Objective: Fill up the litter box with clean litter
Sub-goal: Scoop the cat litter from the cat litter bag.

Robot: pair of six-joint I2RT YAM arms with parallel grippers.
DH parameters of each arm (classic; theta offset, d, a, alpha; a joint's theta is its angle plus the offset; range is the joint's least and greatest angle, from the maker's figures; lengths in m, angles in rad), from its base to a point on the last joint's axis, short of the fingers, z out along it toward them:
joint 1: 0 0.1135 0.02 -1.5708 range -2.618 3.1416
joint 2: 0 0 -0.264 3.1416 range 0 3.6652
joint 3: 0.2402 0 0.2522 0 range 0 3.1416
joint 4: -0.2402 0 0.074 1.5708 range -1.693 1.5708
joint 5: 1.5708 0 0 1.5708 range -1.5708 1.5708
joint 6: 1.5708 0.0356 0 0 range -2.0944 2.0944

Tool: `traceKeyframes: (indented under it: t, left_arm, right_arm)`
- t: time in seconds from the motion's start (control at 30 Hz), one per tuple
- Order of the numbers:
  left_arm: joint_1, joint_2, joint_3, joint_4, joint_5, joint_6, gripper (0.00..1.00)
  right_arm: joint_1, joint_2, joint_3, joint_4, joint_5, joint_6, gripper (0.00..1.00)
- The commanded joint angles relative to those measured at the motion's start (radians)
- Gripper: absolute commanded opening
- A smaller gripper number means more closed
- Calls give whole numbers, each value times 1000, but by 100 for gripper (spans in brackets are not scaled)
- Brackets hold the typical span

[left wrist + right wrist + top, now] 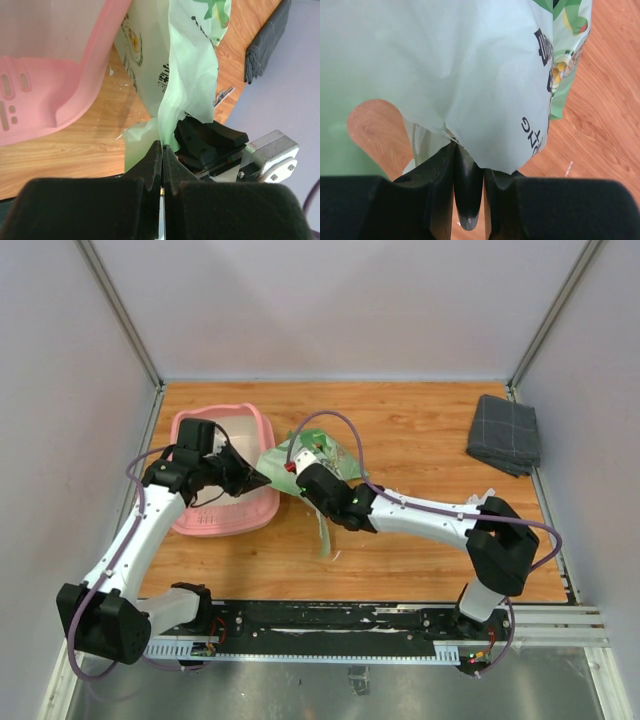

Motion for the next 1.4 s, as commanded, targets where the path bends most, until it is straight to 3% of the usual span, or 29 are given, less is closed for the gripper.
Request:
traceKeyframes:
  t: [0.0, 0.33, 0.6, 0.9, 1.37]
  left_arm:
    - [-2, 10, 2, -23, 24, 36, 0]
    - [0, 82, 150, -52, -53, 75, 0]
    - [0, 150, 332, -103, -100, 91, 0]
    - [0, 177, 379, -114, -109, 82, 0]
    - [1, 255, 492, -140, -108, 80, 0]
  right_arm:
    - [-28, -6, -138, 391, -140, -47, 1]
    - [-52, -190, -325, 599, -195, -101, 1]
    - [-52, -338, -390, 553, -246, -115, 1]
    - [-52, -484, -481, 506, -238, -126, 1]
    - [-52, -601, -608, 595, -242, -149, 1]
